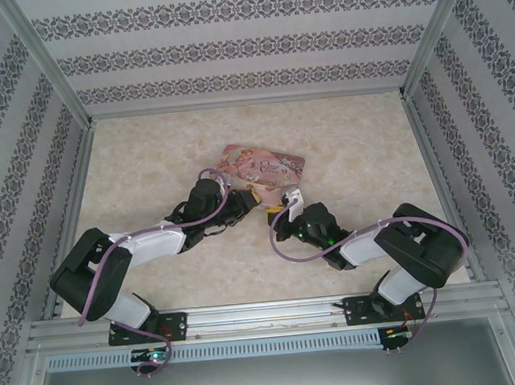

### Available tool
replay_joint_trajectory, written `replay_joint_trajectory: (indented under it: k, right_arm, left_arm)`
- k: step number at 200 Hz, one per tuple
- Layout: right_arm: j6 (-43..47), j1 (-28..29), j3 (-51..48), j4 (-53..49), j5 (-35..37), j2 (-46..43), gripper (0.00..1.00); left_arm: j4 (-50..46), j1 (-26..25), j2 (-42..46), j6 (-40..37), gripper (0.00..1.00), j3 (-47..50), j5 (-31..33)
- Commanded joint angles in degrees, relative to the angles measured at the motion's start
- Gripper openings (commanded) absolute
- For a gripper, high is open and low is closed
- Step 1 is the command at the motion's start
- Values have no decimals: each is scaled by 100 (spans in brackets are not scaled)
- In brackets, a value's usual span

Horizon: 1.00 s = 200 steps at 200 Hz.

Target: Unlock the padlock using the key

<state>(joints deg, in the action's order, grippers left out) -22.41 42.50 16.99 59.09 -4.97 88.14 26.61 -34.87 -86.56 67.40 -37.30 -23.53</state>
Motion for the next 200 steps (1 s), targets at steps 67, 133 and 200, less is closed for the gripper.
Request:
replay_joint_trajectory:
  k: [67,133,200]
  right_arm:
    - [-224,13,-131,-361,467,-348,0]
    - [-201,71,-38,-321,287,-170,0]
    - [-167,65,108,-111,134,-77,0]
  left_arm:
    - [518,-143,-153,46,21,-85,-275]
    - [501,-144,-142,47,20,-98,-288]
    - [465,-145,-135,46,21,-110,-323]
